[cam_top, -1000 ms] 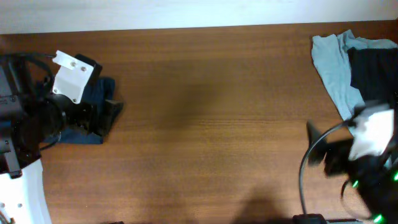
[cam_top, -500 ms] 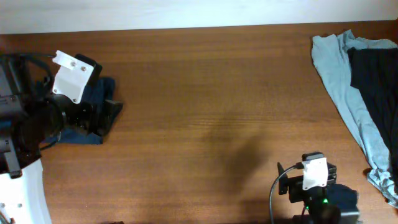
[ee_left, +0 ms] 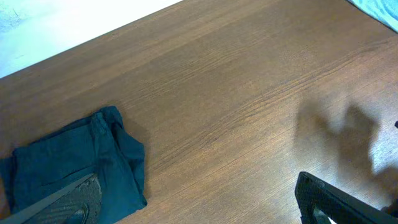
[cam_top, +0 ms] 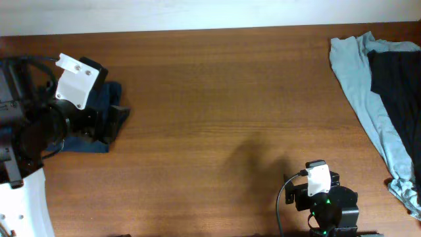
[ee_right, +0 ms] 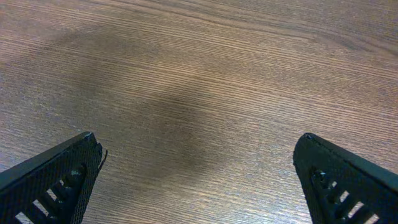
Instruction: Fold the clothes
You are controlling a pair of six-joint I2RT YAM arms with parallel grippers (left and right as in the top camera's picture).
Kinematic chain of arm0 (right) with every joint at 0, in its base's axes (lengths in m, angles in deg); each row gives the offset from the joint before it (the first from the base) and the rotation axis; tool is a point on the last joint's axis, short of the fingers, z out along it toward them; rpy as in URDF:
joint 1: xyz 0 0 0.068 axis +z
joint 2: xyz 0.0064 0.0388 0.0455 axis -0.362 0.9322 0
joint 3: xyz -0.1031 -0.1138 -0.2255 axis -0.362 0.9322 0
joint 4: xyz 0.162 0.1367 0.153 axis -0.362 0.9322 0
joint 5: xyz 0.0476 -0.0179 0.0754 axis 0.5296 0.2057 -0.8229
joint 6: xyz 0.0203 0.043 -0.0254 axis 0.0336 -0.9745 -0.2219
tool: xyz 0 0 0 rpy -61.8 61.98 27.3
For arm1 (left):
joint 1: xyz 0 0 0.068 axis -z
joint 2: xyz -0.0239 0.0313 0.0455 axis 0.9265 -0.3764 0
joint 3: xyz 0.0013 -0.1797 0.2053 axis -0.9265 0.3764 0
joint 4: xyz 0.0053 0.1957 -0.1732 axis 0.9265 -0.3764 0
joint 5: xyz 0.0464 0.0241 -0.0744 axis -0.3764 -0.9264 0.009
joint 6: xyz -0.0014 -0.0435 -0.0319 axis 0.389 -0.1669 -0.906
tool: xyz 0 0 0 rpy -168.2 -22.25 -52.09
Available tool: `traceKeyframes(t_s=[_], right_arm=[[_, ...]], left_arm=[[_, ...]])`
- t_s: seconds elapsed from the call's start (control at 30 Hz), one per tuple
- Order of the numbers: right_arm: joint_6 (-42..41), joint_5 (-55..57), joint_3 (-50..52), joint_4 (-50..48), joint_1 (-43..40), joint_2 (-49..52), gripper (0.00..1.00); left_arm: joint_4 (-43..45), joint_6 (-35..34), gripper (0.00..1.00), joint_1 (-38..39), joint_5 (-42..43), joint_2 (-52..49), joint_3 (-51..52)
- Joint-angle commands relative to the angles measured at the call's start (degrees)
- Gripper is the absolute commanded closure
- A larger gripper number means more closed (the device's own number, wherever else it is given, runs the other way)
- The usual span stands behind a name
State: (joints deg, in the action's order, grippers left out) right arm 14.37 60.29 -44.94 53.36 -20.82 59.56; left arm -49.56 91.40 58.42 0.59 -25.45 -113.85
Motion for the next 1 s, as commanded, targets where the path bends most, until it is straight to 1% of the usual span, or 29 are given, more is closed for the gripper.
traceKeyframes(t_s=[0.0, 0.4, 0.53, 0.6, 0.7, 0.8, 0.83, 0.9, 0.93, 0.97], right_arm=[[-0.66, -0.09, 0.44, -0.11, -0.42, -0.70, 0.01], [-0.66, -0.09, 0.44, -0.11, -0.42, -0.70, 0.01], [-0.66, -0.09, 0.44, -0.11, -0.42, -0.70, 0.01], [-0.66, -0.09, 0.44, -0.11, -0.42, -0.70, 0.01], [-0.66, -0.09, 0.44, -0.11, -0.42, -0.70, 0.02], [-0.66, -0.09, 0.44, -0.11, -0.42, -0.70, 0.01], [-0.66, -0.09, 0.44, -0.11, -0.42, -0.70, 0.01], [-0.66, -0.09, 0.44, -0.11, -0.42, -0.70, 0.01], [-0.66, -0.09, 0.44, -0.11, -0.42, -0.70, 0.01], [-0.66, -0.09, 0.44, -0.11, -0.42, -0.70, 0.01]], left_arm=[[0.11, 0.92, 0.01, 0.11, 0.04, 0.07, 0.07], [0.09, 0.92, 0.01, 0.11, 0.04, 0.07, 0.07], [-0.76, 0.92, 0.01, 2.34, -0.24, 1.57, 0.09], [-0.48, 1.36, 0.01, 3.72, -1.92, 1.84, 0.09], [4.94, 1.33, 0.01, 7.96, -5.22, 3.41, 1.86], [13.73, 1.25, 0.01, 12.68, -8.96, 7.89, 8.55], [16.13, 0.79, 0.01, 13.42, -9.09, 9.68, 11.34], [21.90, -3.37, 0.01, 13.44, -8.98, 15.15, 19.65], [24.48, -4.35, 0.01, 13.09, -8.98, 17.88, 23.82], [28.72, -5.73, 0.01, 12.35, -9.20, 22.43, 30.53]])
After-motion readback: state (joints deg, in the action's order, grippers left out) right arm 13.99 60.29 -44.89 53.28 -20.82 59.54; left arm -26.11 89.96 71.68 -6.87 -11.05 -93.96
